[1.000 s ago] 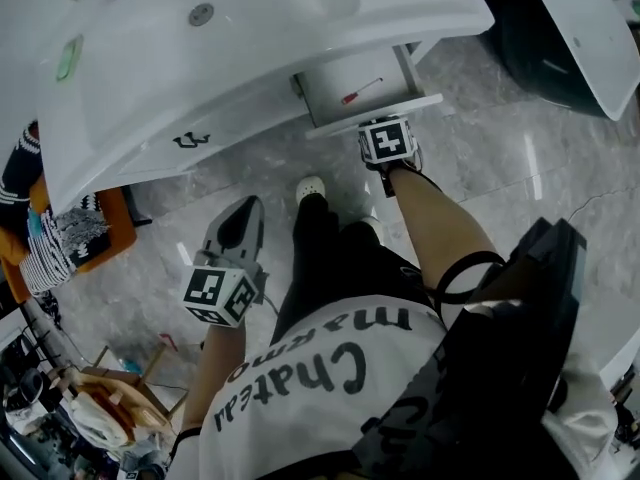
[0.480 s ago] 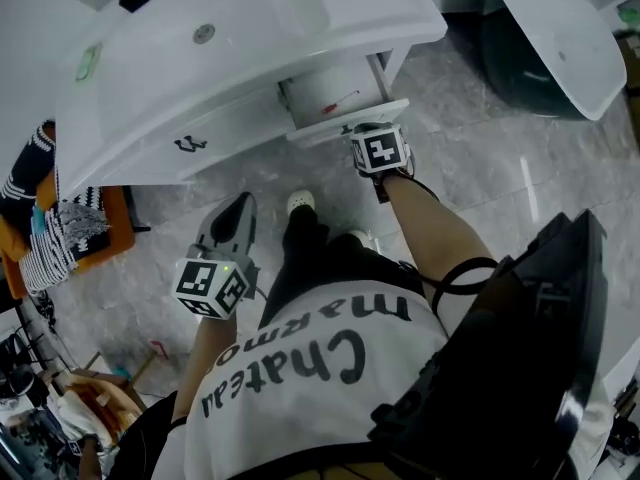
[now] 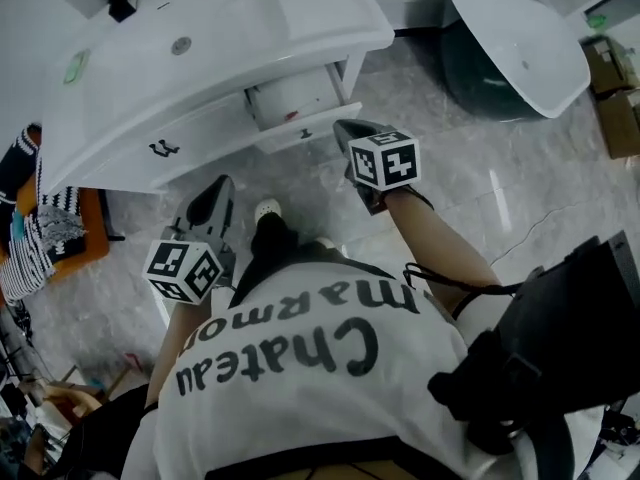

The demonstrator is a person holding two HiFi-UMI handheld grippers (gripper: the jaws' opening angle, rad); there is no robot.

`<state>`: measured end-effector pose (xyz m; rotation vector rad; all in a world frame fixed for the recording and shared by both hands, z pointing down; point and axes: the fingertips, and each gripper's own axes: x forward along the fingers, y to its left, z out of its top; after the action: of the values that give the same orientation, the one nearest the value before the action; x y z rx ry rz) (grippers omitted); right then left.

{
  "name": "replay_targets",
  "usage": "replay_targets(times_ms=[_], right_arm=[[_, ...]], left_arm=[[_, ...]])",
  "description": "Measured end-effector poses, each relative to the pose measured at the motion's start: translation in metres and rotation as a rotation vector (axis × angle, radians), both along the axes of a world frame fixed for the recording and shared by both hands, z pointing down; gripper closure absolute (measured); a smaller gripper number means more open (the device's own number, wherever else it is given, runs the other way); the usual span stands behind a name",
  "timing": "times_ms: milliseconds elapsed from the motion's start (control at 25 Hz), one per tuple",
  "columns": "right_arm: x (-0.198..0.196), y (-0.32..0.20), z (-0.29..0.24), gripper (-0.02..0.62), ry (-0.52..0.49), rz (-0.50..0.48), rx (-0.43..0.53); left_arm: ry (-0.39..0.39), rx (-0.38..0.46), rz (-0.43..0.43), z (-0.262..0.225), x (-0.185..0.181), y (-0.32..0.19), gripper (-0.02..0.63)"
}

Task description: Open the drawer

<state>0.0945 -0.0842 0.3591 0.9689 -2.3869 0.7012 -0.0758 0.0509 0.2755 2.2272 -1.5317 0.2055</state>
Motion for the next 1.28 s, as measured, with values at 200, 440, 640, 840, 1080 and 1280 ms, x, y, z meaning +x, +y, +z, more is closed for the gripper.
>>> replay_targets(times_ms=[200, 440, 640, 840, 1080, 1280], right_arm=[[0.020, 0.031, -0.078, 0.584, -0.164, 0.020, 0.076], [0.058, 0.055, -0.104, 0.584, -0.197, 0.054, 0.134], [0.076, 0.052, -0.106, 0.586, -0.167, 0.064, 0.167], [0.079, 0.045, -0.114, 0.586, -0.170, 0.073, 0.202], [0.074, 0.039, -0.117, 0.586, -0.174, 0.075, 0.220], [0.073, 0.037, -0.116, 0.586, -0.165, 0.075, 0.226]], left_arm=[[0.048, 0.041, 0.021, -0.024, 0.016, -0.003, 0.598], [0.053, 0.054, 0.009, -0.026, 0.025, -0.003, 0.598], [0.044, 0.051, -0.008, -0.021, 0.025, 0.002, 0.598], [0.037, 0.048, -0.035, -0.018, 0.019, 0.006, 0.598], [0.021, 0.064, -0.040, -0.023, 0.013, 0.004, 0.598], [0.015, 0.070, -0.052, -0.025, 0.010, 0.005, 0.598]])
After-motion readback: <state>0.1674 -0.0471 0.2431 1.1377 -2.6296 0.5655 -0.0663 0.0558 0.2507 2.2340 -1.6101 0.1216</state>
